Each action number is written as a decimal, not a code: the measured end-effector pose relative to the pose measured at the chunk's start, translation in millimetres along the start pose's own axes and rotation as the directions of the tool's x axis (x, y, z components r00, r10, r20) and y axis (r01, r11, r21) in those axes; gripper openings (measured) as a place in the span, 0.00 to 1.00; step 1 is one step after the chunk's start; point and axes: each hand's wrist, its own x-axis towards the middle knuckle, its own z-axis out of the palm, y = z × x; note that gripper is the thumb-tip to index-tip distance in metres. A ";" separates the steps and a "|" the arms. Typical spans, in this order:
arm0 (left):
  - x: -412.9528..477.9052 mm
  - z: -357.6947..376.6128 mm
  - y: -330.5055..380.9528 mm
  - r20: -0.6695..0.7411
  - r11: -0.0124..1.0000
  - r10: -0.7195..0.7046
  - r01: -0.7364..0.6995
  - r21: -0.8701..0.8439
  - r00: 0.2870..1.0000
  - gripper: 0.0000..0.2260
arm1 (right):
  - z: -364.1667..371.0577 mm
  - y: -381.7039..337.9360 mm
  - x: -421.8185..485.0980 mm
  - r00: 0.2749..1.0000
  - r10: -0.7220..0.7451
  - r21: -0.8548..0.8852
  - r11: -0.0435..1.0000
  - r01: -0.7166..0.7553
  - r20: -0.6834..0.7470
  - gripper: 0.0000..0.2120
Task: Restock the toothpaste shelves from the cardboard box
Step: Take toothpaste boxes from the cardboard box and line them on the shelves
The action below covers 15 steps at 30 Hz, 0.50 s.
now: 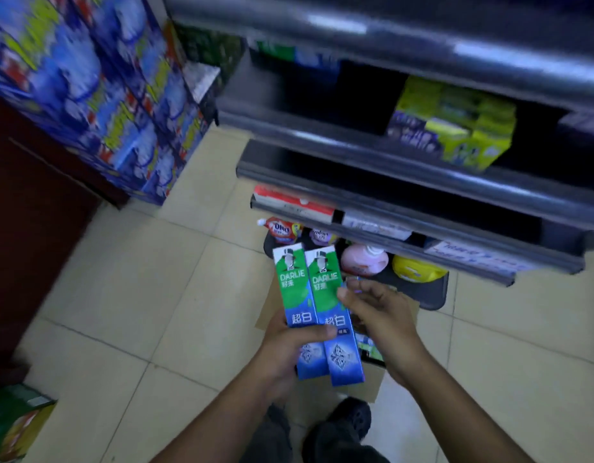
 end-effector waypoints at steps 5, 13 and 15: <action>-33.5 33.9 28.7 -0.057 0.991 0.072 -0.078 -0.106 0.996 0.28 | -17.4 -27.9 -66.3 0.989 0.066 -0.128 0.991 -0.048 0.136 0.23; -60.7 50.9 88.1 -0.222 0.962 0.257 -0.271 -0.032 0.941 0.22 | -35.8 -99.2 -96.7 0.958 -0.224 -0.257 0.929 0.265 0.177 0.20; -61.7 41.8 113.4 -0.235 0.938 0.346 -0.340 0.068 0.908 0.21 | -40.7 -117.4 -90.5 0.935 -0.302 -0.325 0.880 0.348 0.184 0.19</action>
